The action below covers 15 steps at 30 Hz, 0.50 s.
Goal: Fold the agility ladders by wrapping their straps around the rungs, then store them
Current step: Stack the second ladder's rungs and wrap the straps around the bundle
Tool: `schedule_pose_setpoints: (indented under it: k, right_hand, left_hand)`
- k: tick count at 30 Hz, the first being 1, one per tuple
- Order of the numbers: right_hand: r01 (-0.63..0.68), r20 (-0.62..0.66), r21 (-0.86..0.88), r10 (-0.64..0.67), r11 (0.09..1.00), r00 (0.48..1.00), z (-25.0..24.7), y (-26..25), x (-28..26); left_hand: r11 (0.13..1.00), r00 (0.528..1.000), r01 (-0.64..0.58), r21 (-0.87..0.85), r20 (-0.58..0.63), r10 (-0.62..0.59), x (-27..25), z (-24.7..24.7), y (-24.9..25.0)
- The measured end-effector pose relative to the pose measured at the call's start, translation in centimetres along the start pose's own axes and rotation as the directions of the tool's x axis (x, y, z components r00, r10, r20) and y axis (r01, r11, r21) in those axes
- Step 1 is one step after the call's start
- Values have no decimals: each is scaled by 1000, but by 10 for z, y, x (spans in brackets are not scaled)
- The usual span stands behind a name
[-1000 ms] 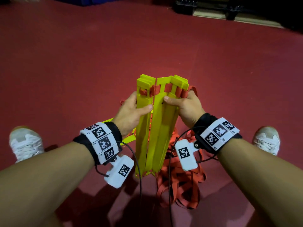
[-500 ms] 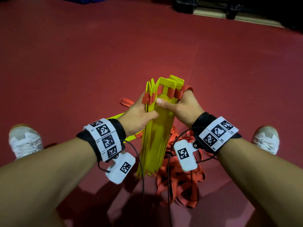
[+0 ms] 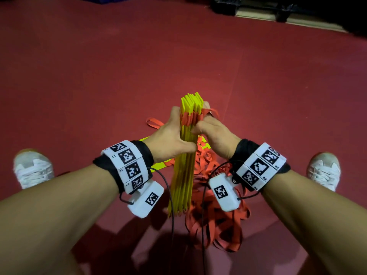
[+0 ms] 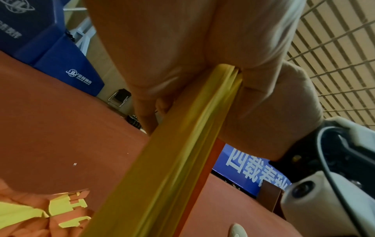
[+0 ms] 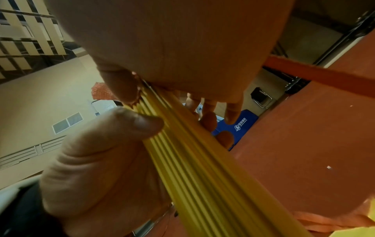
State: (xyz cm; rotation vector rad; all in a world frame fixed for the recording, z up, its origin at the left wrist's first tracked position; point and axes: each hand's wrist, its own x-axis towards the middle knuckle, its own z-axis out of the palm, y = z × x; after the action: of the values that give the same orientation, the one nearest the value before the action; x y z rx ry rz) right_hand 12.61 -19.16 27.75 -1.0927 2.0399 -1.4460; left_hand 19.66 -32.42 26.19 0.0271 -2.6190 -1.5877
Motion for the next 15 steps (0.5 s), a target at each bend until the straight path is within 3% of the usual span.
schedule_pose_setpoints:
  k: [6,15]
  right_hand:
    - [0,6,109,-1,994,1000,-2,0,-4]
    - [35,38,-111,-31,993,999,-10,8,10]
  left_hand:
    - [995,999,-38,95,8,37,8,-5,-9]
    - [995,989,-92,34,-111,95,8,-16,-6]
